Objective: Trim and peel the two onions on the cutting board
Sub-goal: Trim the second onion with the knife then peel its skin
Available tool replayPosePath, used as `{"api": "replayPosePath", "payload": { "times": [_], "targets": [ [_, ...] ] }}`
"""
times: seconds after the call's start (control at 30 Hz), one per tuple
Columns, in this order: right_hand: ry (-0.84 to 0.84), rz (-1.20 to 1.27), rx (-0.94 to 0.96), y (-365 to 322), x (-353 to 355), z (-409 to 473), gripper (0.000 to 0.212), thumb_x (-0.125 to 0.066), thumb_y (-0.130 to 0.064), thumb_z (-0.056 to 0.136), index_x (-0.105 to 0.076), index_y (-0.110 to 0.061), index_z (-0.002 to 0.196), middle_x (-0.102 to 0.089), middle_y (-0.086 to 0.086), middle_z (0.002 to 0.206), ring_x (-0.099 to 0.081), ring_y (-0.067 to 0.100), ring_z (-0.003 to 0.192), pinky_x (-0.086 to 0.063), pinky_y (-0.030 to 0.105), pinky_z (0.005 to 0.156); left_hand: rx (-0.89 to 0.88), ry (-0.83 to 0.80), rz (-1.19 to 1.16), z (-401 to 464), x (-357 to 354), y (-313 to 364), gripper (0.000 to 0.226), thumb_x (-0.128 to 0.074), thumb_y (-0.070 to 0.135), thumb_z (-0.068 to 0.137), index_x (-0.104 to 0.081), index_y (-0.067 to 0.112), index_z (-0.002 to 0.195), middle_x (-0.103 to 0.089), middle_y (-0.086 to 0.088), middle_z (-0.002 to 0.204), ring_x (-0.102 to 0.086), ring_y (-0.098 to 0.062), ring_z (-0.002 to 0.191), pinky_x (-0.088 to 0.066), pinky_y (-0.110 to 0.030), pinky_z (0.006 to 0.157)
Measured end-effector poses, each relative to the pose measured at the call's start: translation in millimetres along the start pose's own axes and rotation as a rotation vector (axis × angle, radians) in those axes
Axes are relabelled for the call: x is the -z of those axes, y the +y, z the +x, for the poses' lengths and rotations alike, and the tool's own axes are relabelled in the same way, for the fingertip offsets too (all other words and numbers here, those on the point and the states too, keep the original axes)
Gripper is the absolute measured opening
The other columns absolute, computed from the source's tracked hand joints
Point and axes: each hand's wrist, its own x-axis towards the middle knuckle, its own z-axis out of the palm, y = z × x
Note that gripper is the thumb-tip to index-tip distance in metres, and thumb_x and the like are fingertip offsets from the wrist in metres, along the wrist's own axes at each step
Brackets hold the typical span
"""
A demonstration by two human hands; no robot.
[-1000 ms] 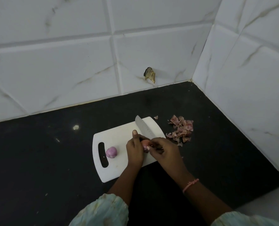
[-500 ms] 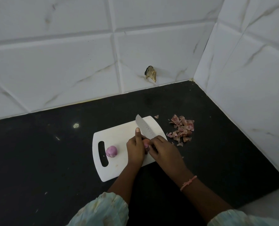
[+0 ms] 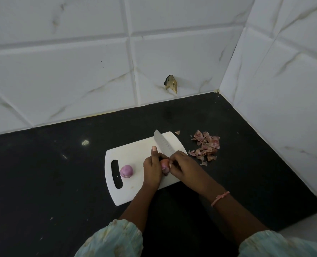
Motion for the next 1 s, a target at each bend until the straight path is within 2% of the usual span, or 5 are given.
{"api": "replayPosePath", "payload": {
  "times": [0.23,0.43,0.57,0.77,1.0],
  "targets": [
    [0.215,0.376,-0.156,0.1,-5.5,-8.3,0.022,-0.063,-0.003,0.087,-0.064,-0.022,0.098,-0.066,-0.007,0.092,-0.064,0.007,0.08,-0.053,0.027,0.072,0.008,-0.029,-0.027,-3.1,4.0,3.1,0.083,-0.016,0.058,0.099,-0.07,0.001,0.073,-0.068,-0.007,0.063,-0.063,-0.013,0.058,-0.051,-0.019,0.058],
    [0.171,0.102,0.156,-7.5,-9.7,-15.8,0.022,-0.072,-0.02,0.085,-0.068,-0.029,0.105,-0.056,-0.013,0.115,-0.054,0.006,0.109,-0.047,0.022,0.087,-0.032,-0.02,-0.025,-4.4,2.1,4.1,0.078,-0.014,0.058,0.099,-0.062,0.008,0.063,-0.06,-0.005,0.055,-0.058,-0.014,0.057,-0.047,-0.021,0.06],
    [0.242,0.034,0.131,-8.7,-12.4,-13.8,0.009,-0.067,-0.021,0.089,-0.067,-0.026,0.097,-0.057,-0.013,0.106,-0.054,0.002,0.101,-0.047,0.019,0.081,-0.01,-0.047,0.02,-4.8,-0.1,4.1,0.076,-0.018,0.058,0.098,-0.064,0.005,0.069,-0.058,-0.001,0.051,-0.056,-0.01,0.053,-0.045,-0.018,0.057],
    [0.405,0.169,-0.071,-2.3,-9.6,-7.5,0.007,-0.066,-0.011,0.089,-0.065,-0.016,0.092,-0.059,-0.011,0.095,-0.056,0.0,0.092,-0.04,0.007,0.074,-0.049,-0.127,-0.029,-3.9,8.4,4.6,0.036,-0.044,0.039,0.105,-0.07,0.014,0.1,-0.07,-0.007,0.084,-0.06,-0.015,0.068,-0.05,-0.027,0.066],
    [0.377,0.124,-0.067,2.1,-16.6,-5.3,0.003,-0.065,-0.014,0.091,-0.062,-0.016,0.092,-0.058,-0.008,0.09,-0.056,0.001,0.087,-0.04,0.008,0.072,-0.084,-0.166,-0.04,-4.2,8.9,4.7,0.031,-0.048,0.027,0.104,-0.071,0.007,0.097,-0.071,-0.003,0.081,-0.06,-0.01,0.071,-0.048,-0.02,0.066]
  ]
}}
